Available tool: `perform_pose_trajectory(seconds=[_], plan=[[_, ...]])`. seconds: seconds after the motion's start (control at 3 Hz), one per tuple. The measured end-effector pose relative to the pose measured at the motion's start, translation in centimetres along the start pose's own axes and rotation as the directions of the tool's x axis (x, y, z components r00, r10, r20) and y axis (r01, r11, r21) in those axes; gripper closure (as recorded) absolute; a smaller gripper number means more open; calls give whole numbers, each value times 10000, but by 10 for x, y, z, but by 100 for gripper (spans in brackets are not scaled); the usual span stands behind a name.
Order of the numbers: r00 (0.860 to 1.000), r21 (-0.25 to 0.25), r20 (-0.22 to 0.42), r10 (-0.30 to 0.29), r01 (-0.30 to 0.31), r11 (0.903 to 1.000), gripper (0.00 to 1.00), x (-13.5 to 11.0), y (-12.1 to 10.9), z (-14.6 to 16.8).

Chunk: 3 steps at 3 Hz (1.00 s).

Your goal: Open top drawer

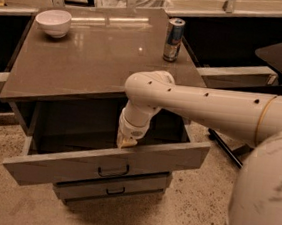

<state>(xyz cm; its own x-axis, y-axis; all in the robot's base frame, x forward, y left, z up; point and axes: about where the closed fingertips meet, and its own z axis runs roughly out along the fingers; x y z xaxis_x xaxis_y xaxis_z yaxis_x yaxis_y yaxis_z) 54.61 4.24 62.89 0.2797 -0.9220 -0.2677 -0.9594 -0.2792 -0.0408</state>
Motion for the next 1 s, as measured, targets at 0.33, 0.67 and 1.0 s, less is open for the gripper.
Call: perform_pose_trajectory(seconds=[0.33,0.67,1.0], plan=[[10000,-72,-6,-39,39,10000,100,0,3,1],[9994,-803,-41,-332,327,9962,100,6,47,1],[9994,-803,-41,-332,327,9962,100,6,45,1]])
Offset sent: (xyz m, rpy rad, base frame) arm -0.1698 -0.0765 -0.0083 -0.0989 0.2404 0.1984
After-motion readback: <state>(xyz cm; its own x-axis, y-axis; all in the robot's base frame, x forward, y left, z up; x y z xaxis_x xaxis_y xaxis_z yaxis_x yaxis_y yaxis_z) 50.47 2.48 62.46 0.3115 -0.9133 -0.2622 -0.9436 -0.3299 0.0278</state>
